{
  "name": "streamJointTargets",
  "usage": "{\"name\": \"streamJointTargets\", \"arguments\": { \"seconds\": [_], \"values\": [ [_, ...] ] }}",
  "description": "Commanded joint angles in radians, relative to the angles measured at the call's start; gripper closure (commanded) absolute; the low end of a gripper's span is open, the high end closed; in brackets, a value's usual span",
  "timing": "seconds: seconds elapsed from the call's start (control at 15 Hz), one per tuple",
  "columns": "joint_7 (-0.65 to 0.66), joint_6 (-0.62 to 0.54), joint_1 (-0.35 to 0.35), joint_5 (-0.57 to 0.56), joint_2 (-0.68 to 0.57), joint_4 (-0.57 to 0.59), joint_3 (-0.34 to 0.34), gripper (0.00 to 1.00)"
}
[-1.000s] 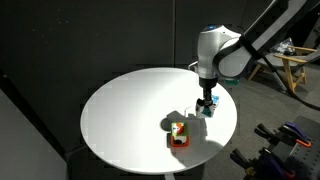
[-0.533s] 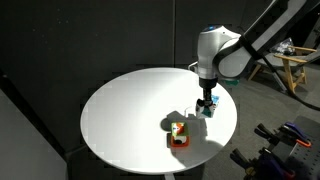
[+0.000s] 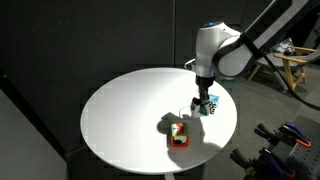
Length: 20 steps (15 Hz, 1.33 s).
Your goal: Pick up the block with the letter A on it and put it on the table to the right of the block with the number four on it
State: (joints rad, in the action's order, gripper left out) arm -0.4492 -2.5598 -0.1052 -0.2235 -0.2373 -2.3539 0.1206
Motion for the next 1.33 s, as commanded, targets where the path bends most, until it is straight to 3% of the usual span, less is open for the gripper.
{"name": "streamJointTargets", "arguments": {
  "seconds": [0.0,0.6,1.27],
  "values": [
    [-0.128,-0.012,0.029,0.015,0.052,-0.02,0.037,0.94],
    [-0.417,-0.009,0.039,0.029,0.094,-0.027,0.052,0.94],
    [-0.579,-0.005,0.09,0.034,0.151,-0.061,0.0,0.94]
  ]
}}
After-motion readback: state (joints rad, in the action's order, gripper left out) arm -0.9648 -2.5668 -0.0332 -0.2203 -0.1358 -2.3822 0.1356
